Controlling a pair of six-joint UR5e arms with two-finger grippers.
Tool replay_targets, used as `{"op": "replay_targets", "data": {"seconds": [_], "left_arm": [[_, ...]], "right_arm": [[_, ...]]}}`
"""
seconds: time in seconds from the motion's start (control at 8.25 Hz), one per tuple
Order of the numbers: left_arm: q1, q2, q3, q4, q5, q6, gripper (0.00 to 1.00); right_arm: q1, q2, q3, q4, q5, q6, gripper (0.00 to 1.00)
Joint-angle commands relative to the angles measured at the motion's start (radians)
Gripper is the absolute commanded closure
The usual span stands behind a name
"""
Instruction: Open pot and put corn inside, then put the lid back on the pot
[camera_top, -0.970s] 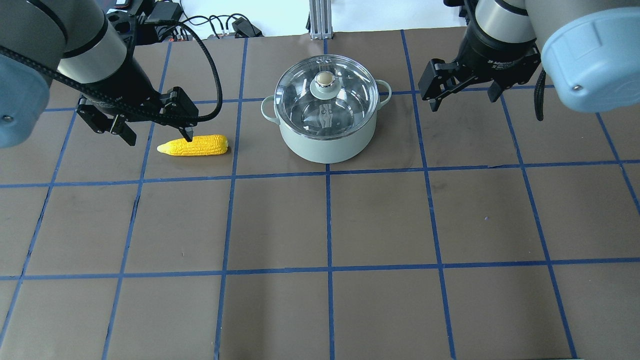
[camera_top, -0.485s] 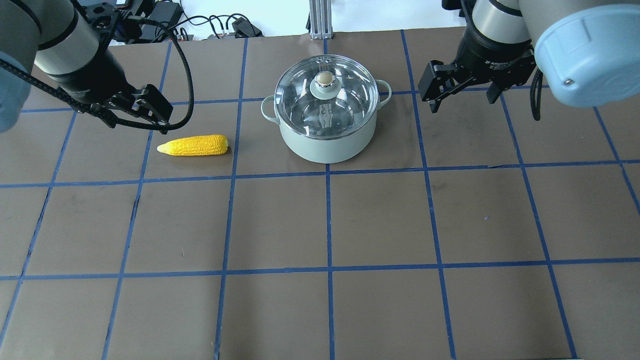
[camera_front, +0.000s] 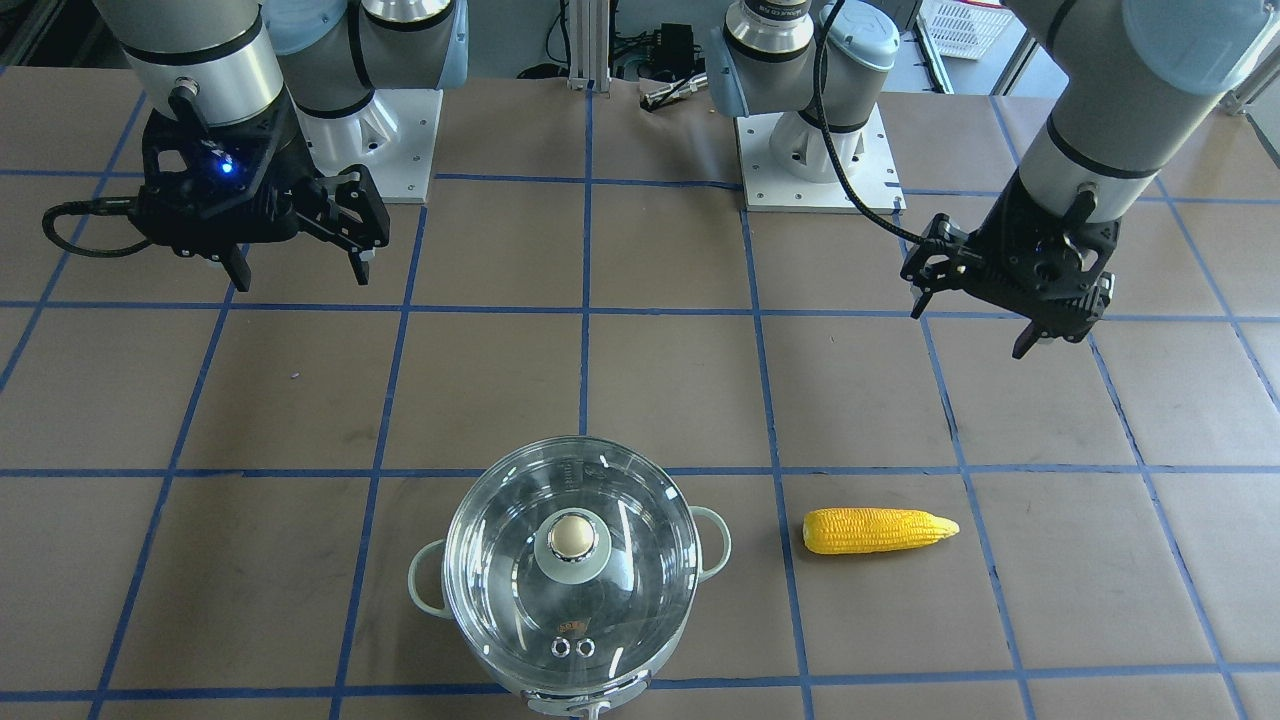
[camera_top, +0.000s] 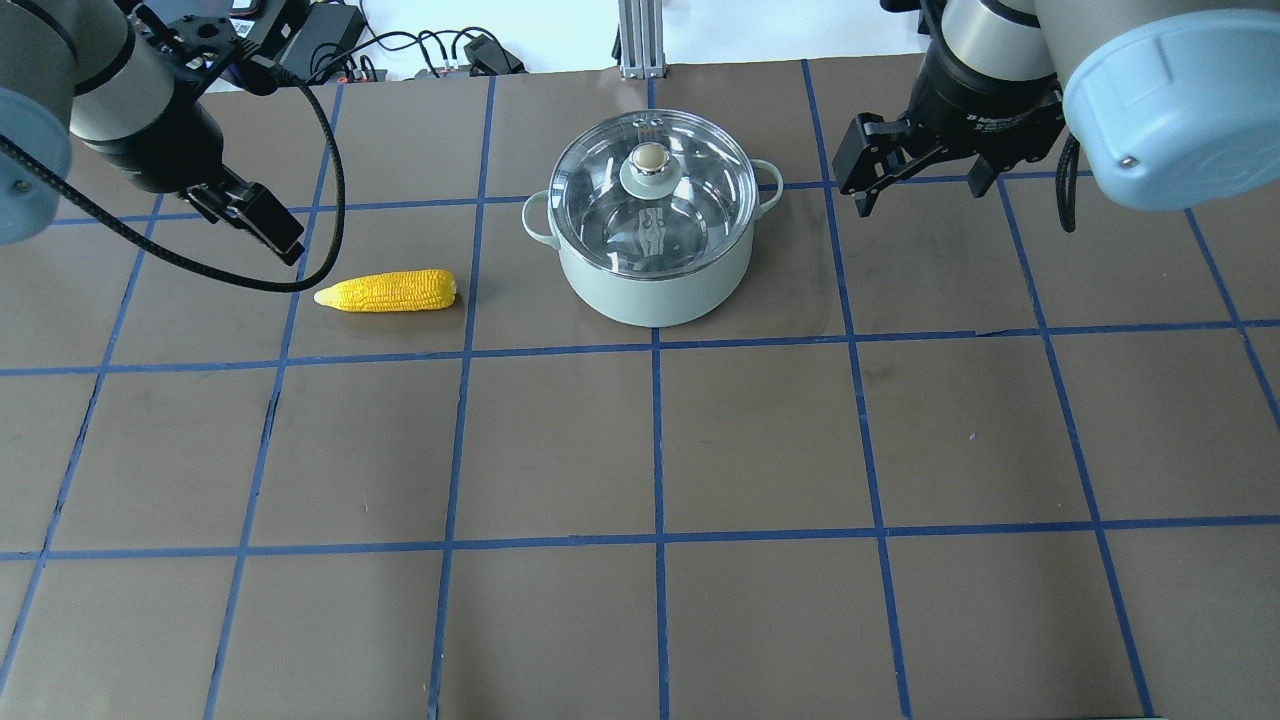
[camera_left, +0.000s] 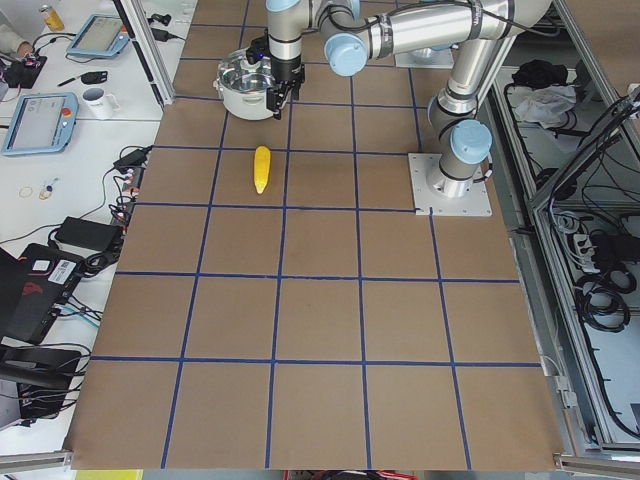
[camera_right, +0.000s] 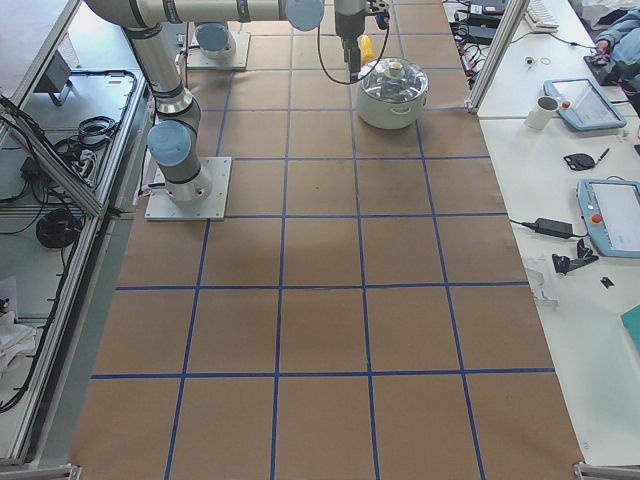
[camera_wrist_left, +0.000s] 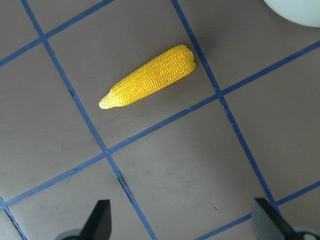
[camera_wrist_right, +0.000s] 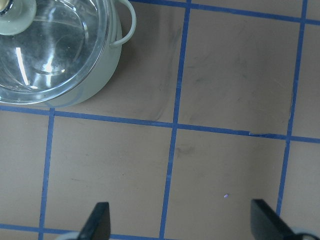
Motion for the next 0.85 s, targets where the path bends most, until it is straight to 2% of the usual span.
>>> {"op": "replay_targets", "data": {"seconds": [0.0,0.12,0.36,0.48,0.73], "left_arm": [[0.005,-0.104,-0.006,0.119,-0.001,0.285,0.00],[0.005,-0.134,-0.006,0.139,-0.006,0.345,0.00],[0.007,-0.214,-0.006,0.232,-0.049,0.582,0.00],[0.007,-0.240,-0.007,0.242,-0.050,0.620,0.00],[0.007,-0.289,-0.007,0.243,-0.050,0.695,0.00]], "right_arm": [[0.005,0.048,-0.026,-0.068,-0.006,-0.028,0.00],[0.012,0.115,-0.096,-0.069,-0.009,-0.040,0.00],[0.070,0.308,-0.305,-0.080,-0.021,-0.011,0.00],[0.124,0.378,-0.321,-0.159,-0.014,0.109,0.00],[0.210,0.462,-0.330,-0.276,-0.055,0.186,0.00]]}}
